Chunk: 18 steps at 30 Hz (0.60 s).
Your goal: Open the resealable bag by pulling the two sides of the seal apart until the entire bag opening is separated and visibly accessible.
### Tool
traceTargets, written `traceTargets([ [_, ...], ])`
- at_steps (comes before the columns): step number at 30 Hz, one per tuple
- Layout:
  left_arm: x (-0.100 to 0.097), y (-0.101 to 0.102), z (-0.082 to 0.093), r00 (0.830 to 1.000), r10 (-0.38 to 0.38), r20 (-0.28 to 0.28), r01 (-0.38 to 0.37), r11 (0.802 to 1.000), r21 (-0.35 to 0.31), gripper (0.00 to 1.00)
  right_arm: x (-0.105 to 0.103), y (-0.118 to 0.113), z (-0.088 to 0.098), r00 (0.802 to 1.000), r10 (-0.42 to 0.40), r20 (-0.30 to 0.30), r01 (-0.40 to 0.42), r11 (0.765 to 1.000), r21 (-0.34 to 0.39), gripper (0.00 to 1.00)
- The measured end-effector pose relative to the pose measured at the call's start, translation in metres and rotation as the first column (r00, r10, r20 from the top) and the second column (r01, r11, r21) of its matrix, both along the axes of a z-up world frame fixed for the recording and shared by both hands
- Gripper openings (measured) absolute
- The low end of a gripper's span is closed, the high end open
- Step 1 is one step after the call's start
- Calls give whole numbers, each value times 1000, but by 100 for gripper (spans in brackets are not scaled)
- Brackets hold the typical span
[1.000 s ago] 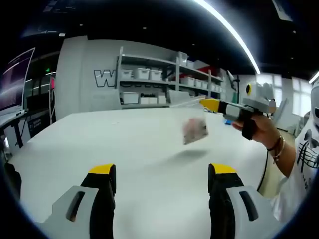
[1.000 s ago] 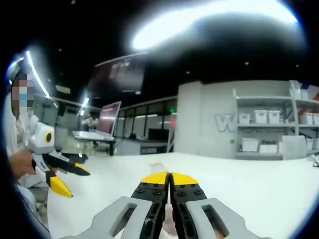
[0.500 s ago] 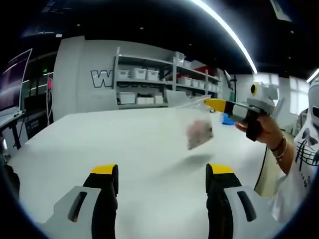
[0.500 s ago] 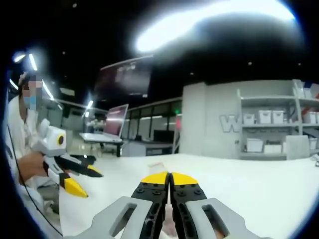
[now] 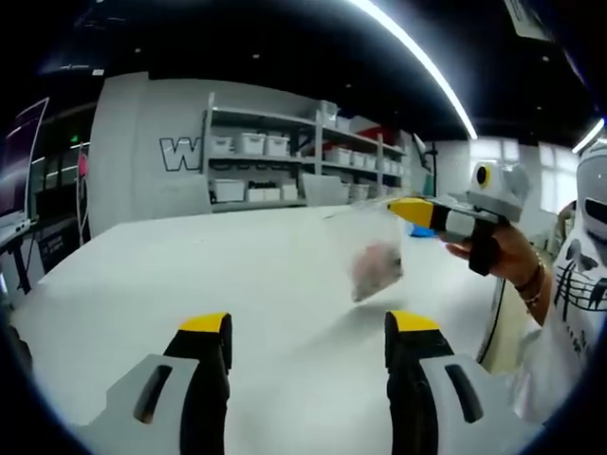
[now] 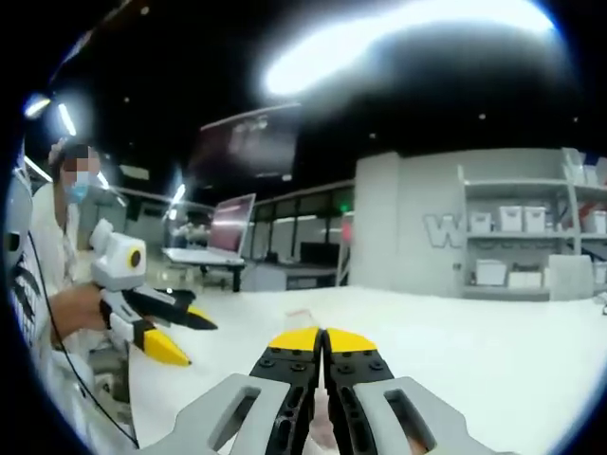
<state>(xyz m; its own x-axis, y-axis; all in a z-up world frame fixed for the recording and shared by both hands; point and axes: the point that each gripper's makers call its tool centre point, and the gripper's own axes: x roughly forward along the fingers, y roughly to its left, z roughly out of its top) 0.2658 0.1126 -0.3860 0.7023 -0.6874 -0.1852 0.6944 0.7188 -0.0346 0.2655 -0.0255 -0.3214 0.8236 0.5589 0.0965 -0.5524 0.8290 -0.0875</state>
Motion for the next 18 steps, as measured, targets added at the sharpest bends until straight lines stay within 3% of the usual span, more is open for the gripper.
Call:
traceTargets([
  [4, -1, -4, 1, 1000, -15, 13, 15, 1000, 1, 62, -1, -1, 1, 1000, -3, 2, 3, 1000, 2, 0],
  [10, -5, -8, 9, 995, -41, 94, 38, 999, 34, 55, -5, 2, 3, 1000, 2, 10, -2, 1000, -2, 0],
  [18, -8, -7, 8, 994, -47, 96, 44, 998, 37, 53, -16, 4, -5, 1000, 9, -8, -9, 1000, -2, 0],
])
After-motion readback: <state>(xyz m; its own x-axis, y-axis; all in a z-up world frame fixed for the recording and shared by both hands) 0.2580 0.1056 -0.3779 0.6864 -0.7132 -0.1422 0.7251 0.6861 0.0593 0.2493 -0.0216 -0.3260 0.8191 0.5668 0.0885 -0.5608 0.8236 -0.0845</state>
